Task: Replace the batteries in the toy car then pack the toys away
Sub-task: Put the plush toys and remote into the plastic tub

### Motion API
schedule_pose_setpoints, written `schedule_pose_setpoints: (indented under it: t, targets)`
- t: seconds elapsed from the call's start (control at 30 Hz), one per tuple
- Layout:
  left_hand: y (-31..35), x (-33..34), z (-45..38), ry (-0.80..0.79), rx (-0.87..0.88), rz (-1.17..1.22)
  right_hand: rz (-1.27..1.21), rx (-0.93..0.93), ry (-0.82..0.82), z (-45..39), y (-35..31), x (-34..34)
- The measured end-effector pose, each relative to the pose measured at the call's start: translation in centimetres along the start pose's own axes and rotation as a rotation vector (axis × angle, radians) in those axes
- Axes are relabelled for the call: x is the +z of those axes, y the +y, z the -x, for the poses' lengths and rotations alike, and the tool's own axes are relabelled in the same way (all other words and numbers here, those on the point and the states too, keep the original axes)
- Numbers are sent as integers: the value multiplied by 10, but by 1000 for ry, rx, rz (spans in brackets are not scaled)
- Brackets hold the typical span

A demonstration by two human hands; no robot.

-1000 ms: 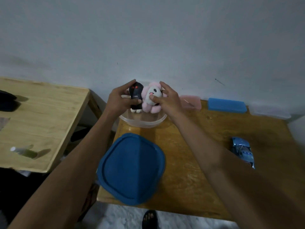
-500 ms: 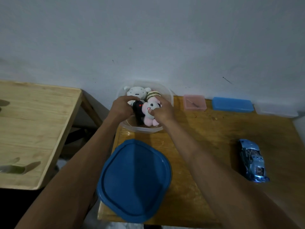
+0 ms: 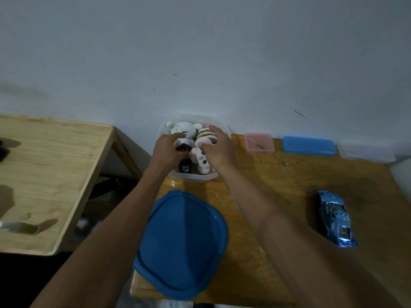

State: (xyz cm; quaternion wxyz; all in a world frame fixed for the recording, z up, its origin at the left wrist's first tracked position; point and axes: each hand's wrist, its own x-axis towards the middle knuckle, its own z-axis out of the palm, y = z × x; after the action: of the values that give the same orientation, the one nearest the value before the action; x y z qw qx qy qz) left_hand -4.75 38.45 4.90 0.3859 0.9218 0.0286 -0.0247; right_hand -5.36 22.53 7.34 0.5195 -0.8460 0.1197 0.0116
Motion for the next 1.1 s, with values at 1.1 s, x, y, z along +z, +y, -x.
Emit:
schedule_pose_setpoints:
  t: [1.1]
  targets:
    - [-61, 25, 264, 82, -437, 81, 97, 36, -238, 225, 124, -51]
